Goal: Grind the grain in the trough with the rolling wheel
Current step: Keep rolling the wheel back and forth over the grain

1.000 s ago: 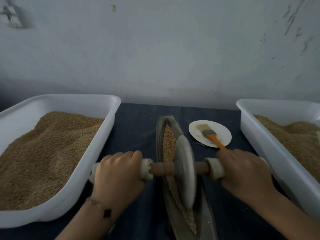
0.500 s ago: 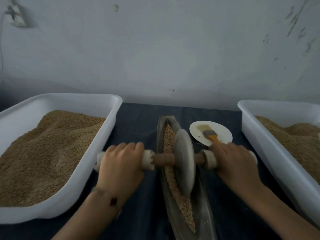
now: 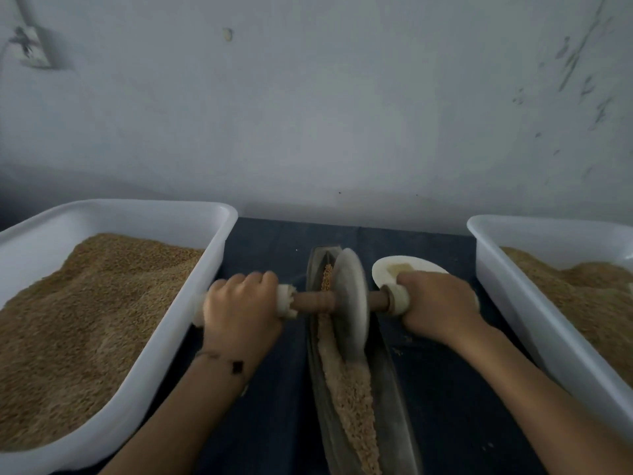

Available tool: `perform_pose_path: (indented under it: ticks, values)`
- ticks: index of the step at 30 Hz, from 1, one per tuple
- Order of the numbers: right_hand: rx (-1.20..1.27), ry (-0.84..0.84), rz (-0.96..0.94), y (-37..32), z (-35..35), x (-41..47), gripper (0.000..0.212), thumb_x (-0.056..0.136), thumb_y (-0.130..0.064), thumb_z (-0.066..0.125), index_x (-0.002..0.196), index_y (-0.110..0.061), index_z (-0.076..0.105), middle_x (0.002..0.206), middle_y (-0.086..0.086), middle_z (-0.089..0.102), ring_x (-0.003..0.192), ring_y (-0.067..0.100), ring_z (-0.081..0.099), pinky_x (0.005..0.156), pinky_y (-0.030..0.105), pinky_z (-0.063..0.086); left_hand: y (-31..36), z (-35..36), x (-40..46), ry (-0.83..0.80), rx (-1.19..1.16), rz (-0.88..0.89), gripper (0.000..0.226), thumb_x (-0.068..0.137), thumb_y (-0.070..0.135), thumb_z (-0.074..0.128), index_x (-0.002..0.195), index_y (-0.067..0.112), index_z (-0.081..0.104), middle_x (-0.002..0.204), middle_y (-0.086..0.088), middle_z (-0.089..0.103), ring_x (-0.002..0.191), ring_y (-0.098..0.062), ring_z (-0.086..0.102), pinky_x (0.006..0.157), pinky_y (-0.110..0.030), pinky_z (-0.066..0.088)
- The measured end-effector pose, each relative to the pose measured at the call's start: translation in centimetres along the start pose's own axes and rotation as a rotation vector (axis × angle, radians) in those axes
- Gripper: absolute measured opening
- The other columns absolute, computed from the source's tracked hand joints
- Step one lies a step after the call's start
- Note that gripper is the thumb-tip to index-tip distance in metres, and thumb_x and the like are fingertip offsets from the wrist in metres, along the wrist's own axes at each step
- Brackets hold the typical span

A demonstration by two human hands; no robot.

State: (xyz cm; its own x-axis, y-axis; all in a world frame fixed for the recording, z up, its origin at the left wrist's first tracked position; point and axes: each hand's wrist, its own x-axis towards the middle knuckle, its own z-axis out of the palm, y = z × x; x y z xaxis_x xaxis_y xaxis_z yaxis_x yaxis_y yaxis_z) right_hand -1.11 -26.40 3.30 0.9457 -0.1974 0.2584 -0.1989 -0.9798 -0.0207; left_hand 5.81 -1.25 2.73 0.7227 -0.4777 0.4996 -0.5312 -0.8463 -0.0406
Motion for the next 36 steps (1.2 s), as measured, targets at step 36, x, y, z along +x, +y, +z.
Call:
perform_pose_path:
  ticks: [36]
  values:
    - [-0.141,0.133,-0.011,0.2,0.1,1.0,0.012,0.079,-0.024,0.060,0.082,-0.026,0.048,0.084,-0.004,0.064,0.069,0.018,0.047,0.064,0.032,0.030,-0.3,-0.3,1.5,-0.128,0.039,-0.115,0.019,0.086,0.041,0.056,0.086,0.025,0.047,0.077,0.009,0.048,0.070,-0.010,0.045,0.067,-0.024,0.035]
